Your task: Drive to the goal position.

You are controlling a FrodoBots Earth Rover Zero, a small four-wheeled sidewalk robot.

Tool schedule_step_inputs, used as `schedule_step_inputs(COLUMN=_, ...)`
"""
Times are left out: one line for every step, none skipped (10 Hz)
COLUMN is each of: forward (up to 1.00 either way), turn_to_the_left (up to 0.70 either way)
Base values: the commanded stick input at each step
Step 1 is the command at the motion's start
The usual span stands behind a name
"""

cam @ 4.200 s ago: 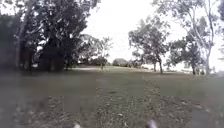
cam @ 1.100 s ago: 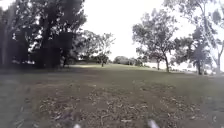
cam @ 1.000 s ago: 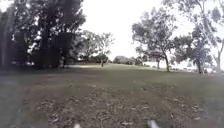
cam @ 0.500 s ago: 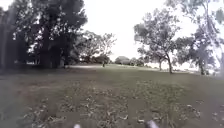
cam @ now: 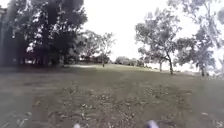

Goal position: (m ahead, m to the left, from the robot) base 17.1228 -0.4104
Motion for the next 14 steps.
schedule_step_inputs(forward=0.7, turn_to_the_left=0.0)
schedule_step_inputs(forward=0.7, turn_to_the_left=0.0)
schedule_step_inputs(forward=0.7, turn_to_the_left=0.0)
schedule_step_inputs(forward=0.7, turn_to_the_left=0.0)
schedule_step_inputs(forward=0.7, turn_to_the_left=0.0)
schedule_step_inputs(forward=0.7, turn_to_the_left=0.0)
schedule_step_inputs(forward=0.7, turn_to_the_left=0.0)
schedule_step_inputs(forward=0.7, turn_to_the_left=0.0)
schedule_step_inputs(forward=0.7, turn_to_the_left=0.0)
schedule_step_inputs(forward=0.7, turn_to_the_left=0.0)
schedule_step_inputs(forward=0.7, turn_to_the_left=0.0)
schedule_step_inputs(forward=0.7, turn_to_the_left=0.0)
schedule_step_inputs(forward=0.7, turn_to_the_left=0.0)
schedule_step_inputs(forward=0.7, turn_to_the_left=0.0)
